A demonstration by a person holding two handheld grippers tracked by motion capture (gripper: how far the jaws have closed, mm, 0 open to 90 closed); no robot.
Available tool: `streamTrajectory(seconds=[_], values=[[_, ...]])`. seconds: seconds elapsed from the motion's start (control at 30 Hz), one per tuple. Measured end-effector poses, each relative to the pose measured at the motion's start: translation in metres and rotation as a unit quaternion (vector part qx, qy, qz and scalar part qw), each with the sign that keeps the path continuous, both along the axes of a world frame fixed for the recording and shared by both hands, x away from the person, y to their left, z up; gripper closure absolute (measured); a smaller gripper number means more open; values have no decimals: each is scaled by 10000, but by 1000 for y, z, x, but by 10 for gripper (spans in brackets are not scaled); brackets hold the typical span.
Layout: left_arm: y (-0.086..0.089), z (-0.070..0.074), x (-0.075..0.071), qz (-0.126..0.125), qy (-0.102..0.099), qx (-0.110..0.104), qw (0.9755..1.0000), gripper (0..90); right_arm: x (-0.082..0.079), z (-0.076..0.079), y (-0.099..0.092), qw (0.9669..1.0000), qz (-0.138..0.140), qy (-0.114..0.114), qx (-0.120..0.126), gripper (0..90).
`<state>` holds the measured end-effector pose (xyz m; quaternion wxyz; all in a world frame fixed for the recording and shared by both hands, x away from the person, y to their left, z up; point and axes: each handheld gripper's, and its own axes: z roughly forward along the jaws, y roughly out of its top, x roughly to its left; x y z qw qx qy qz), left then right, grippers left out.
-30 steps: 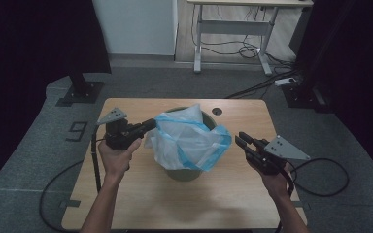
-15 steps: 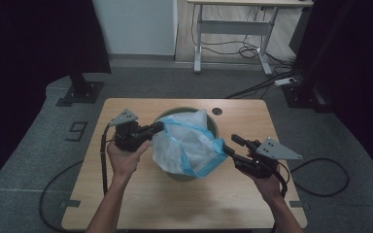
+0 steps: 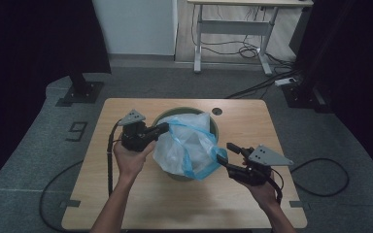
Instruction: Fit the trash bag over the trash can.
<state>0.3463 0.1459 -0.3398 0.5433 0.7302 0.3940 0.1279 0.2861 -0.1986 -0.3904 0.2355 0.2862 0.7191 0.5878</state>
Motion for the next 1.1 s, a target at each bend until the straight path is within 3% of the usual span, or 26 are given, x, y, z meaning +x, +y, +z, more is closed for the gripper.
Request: streamTrajectory(seconds=[0.13,0.23,0.3,0.37,0.47,0.53,0.67,0.83,0.93,1.1], values=[[-1,-1,1,-3,6,19,10000,898,-1,-1,1,9999,5,24,123,419],[-2,-1,1,-27,8,10,10000,898,-3,1,3,9999,65,44,69,424],[-3,0,0,-49,-18,-14,10000,897,-4,-1,6,9999,129,82,-43,484],[-5,1,0,-139,-36,-32,9999,875,-2,-4,10,9995,227,114,-189,628],[-9,6,-4,-164,-218,75,9996,711,2,-8,15,9991,249,83,-323,801],[-13,10,-5,-158,-316,168,9992,574,4,-8,17,9989,274,27,-388,862],[-28,18,-3,-270,-334,454,9980,348,7,-6,21,9982,341,3,-495,881],[-43,22,3,-249,-271,682,9970,263,6,-4,24,9975,392,-49,-593,882],[-48,20,10,-219,-197,786,9965,350,5,-3,23,9973,401,-69,-605,882],[-48,13,20,-397,86,771,9962,774,6,-4,19,9972,368,-85,-646,883]])
